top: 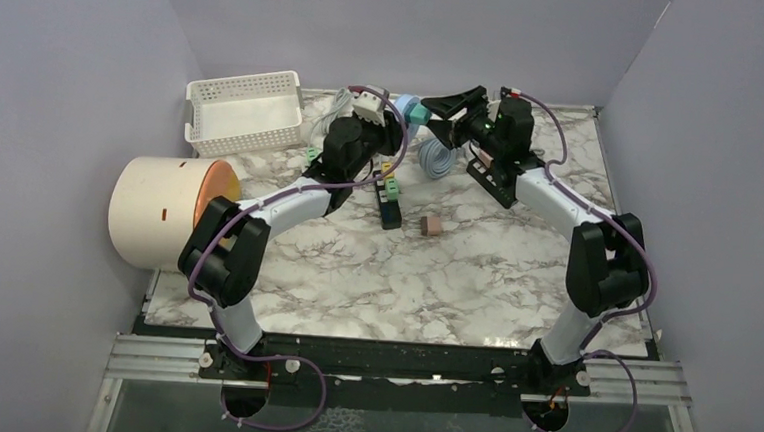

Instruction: Pull the plug off the socket

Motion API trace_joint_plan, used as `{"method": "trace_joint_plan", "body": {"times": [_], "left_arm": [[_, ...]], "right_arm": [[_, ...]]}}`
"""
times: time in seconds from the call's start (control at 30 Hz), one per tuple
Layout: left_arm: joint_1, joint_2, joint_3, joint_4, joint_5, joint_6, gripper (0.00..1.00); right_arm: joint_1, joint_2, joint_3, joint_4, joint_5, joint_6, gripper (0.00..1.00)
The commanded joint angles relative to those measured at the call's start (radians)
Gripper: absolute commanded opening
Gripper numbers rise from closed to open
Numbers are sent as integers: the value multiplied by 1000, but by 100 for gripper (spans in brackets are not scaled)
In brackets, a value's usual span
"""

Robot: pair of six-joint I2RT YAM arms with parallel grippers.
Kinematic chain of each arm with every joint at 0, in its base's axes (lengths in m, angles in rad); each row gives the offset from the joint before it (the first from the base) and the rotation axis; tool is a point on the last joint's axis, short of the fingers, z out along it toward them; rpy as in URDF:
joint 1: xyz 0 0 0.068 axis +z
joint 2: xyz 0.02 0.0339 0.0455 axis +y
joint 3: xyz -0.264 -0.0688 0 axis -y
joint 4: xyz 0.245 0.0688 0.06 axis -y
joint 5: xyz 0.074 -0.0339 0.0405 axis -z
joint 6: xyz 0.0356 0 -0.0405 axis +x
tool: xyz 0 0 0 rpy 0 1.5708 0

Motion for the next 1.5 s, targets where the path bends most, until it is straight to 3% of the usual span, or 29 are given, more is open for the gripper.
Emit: {"method": "trace_joint_plan", "body": {"times": [0.0, 0.2, 0.3, 0.47, 0.73, 0.9, 1.13, 1.23, 1.37, 1.47], "left_arm": [[-17, -40, 28, 128, -23, 16, 0], [-27, -31, 45, 123, -29, 27, 0], [-28, -2, 58, 114, -32, 39, 0], [-31, 27, 117, 12, -159, 118, 0], [-14, 104, 202, -125, -395, 185, 0], [-1, 145, 264, -176, -435, 173, 0], [10, 189, 336, -238, -458, 155, 0], [30, 183, 329, -225, -372, 135, 0], [62, 201, 352, -208, -150, 147, 0], [101, 221, 372, -212, -30, 123, 0]], "right_arm": [[5, 35, 68, 32, -66, 15, 60], [8, 72, 105, 14, -110, 3, 29], [8, 70, 113, -19, -121, -25, 2], [-21, -1, 105, -146, -64, -113, 1], [-212, -118, 1, -60, -224, -100, 1], [-265, -166, -9, -56, -333, -119, 1], [-280, -211, -64, -58, -370, -129, 1], [-280, -227, -18, -201, -408, -298, 1], [-280, -248, 129, -651, -407, -794, 1], [-280, -208, 250, -1039, -309, -1159, 1]]}}
